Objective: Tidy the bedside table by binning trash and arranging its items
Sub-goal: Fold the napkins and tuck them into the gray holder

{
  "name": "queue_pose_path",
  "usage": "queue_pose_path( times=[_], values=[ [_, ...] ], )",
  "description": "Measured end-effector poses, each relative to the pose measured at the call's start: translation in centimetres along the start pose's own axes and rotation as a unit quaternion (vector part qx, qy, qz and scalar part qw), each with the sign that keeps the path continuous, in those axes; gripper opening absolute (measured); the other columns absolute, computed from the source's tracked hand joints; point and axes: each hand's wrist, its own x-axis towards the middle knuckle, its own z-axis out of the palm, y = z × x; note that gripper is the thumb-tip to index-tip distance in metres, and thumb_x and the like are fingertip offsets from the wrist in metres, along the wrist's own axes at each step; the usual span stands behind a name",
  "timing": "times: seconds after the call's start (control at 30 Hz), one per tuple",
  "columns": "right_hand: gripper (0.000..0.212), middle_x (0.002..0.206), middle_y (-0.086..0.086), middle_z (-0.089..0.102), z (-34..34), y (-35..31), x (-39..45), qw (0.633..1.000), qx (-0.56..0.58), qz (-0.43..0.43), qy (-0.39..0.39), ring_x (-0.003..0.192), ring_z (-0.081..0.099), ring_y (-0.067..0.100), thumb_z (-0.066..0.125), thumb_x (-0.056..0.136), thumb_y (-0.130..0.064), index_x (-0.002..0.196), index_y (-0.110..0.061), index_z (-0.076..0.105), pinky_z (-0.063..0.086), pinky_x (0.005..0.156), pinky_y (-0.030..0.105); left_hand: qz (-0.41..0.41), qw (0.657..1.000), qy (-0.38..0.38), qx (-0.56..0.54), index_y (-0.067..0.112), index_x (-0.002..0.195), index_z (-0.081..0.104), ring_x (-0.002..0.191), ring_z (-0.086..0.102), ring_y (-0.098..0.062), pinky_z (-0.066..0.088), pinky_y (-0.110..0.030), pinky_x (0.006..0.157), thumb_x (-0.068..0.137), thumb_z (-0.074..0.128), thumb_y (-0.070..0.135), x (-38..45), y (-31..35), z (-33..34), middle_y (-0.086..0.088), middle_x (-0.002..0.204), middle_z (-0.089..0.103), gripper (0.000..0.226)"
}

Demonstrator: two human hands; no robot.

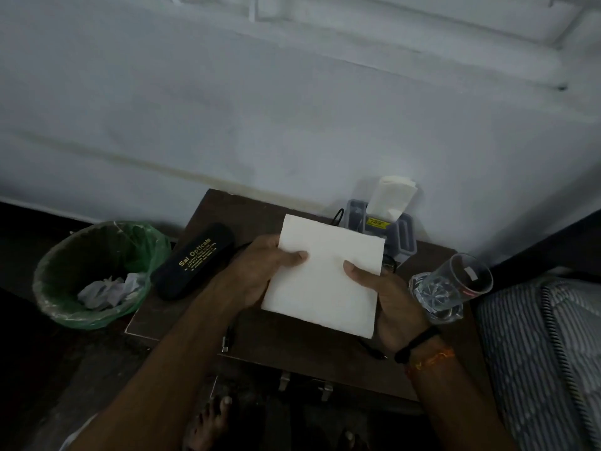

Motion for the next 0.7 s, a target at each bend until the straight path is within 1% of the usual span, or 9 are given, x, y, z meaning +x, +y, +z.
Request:
queue_pose_path(
  times=[0.07, 0.17, 0.27, 0.33, 0.37, 0.43, 0.47, 0.57, 0.7],
  values=[
    [0.050, 0.122, 0.018, 0.069, 0.0, 0.4, 0.4, 1.000, -0.008, -0.002, 0.003, 0.113, 0.064, 0.042, 0.082, 0.072, -0.010, 0.120, -0.009, 0.068, 0.046, 0.096, 0.067, -0.001, 1.000, -0.003, -0.006, 0.010, 0.118, 0.066, 0.103, 0.070, -0.027, 0.056, -0.047, 0.089, 0.089, 0.067, 0.012, 0.1, -0.1, 0.1, -0.008, 0.112, 0.073, 0.029],
    [0.054, 0.123, 0.020, 0.068, 0.3, 1.0, 1.0, 1.000, -0.006, -0.020, 0.007, 0.115, 0.062, 0.044, 0.082, 0.069, -0.005, 0.121, -0.008, 0.068, 0.045, 0.095, 0.070, 0.005, 1.000, -0.016, -0.004, 0.013, 0.118, 0.067, 0.099, 0.071, -0.023, 0.058, -0.036, 0.079, 0.087, 0.067, 0.008, 0.0, -0.1, 0.6, -0.007, 0.111, 0.074, 0.031],
    [0.051, 0.124, 0.021, 0.067, 0.3, 1.3, 1.4, 0.999, 0.001, -0.031, 0.010, 0.115, 0.062, 0.045, 0.078, 0.074, 0.001, 0.123, -0.005, 0.066, 0.045, 0.093, 0.072, 0.008, 0.999, -0.027, 0.024, 0.013, 0.121, 0.065, 0.104, 0.069, -0.024, 0.057, -0.037, 0.083, 0.083, 0.070, 0.002, 0.1, -0.1, 0.6, -0.006, 0.113, 0.073, 0.040],
    [0.047, 0.122, 0.019, 0.068, 0.2, 0.9, 1.4, 0.999, -0.014, -0.035, 0.006, 0.113, 0.064, 0.043, 0.074, 0.078, 0.004, 0.123, -0.005, 0.065, 0.049, 0.091, 0.067, 0.008, 0.999, -0.033, 0.032, 0.013, 0.122, 0.064, 0.108, 0.067, -0.027, 0.056, -0.043, 0.089, 0.081, 0.069, -0.001, 0.1, 0.0, 0.3, -0.006, 0.115, 0.072, 0.044],
    [0.046, 0.120, 0.018, 0.069, 0.1, 0.6, 1.3, 0.999, -0.027, -0.035, -0.003, 0.111, 0.065, 0.040, 0.072, 0.079, 0.005, 0.124, -0.005, 0.064, 0.053, 0.090, 0.062, 0.009, 0.999, -0.032, 0.032, 0.012, 0.122, 0.064, 0.109, 0.066, -0.028, 0.055, -0.044, 0.089, 0.081, 0.068, -0.003, 0.0, 0.1, 0.1, -0.006, 0.115, 0.072, 0.044],
    [0.045, 0.118, 0.015, 0.071, 0.1, -0.1, 0.8, 0.999, -0.035, -0.024, -0.033, 0.104, 0.070, 0.033, 0.066, 0.082, 0.007, 0.125, -0.005, 0.063, 0.060, 0.078, 0.048, 0.019, 0.999, -0.027, 0.026, 0.012, 0.120, 0.065, 0.108, 0.066, -0.027, 0.056, -0.040, 0.084, 0.081, 0.067, -0.004, -0.2, 0.3, 0.1, -0.006, 0.113, 0.072, 0.042],
    [0.045, 0.118, 0.015, 0.071, 0.0, -0.4, 0.6, 0.998, -0.032, -0.017, -0.052, 0.102, 0.071, 0.031, 0.064, 0.082, 0.008, 0.125, -0.005, 0.062, 0.060, 0.074, 0.044, 0.025, 0.999, -0.030, 0.022, 0.011, 0.120, 0.064, 0.108, 0.067, -0.027, 0.056, -0.038, 0.083, 0.082, 0.066, -0.005, -0.3, 0.4, 0.2, -0.006, 0.114, 0.072, 0.041],
    [0.053, 0.123, 0.018, 0.068, -0.4, -0.3, 0.7, 0.997, -0.031, -0.022, -0.069, 0.111, 0.066, 0.037, 0.070, 0.077, 0.007, 0.128, -0.004, 0.060, 0.058, 0.082, 0.052, 0.046, 0.997, -0.055, 0.013, 0.009, 0.124, 0.061, 0.108, 0.067, -0.026, 0.057, -0.039, 0.086, 0.083, 0.065, -0.006, -0.6, 0.4, 0.9, -0.008, 0.118, 0.071, 0.044],
    [0.050, 0.118, 0.012, 0.072, -0.6, -0.2, 1.2, 0.995, -0.062, -0.075, -0.020, 0.109, 0.068, 0.032, 0.070, 0.076, 0.008, 0.123, -0.006, 0.064, 0.060, 0.080, 0.042, 0.071, 0.996, -0.040, 0.036, 0.010, 0.126, 0.059, 0.111, 0.066, -0.026, 0.055, -0.045, 0.093, 0.081, 0.067, -0.005, -0.4, 0.2, 1.3, -0.007, 0.120, 0.069, 0.048]
  ],
)
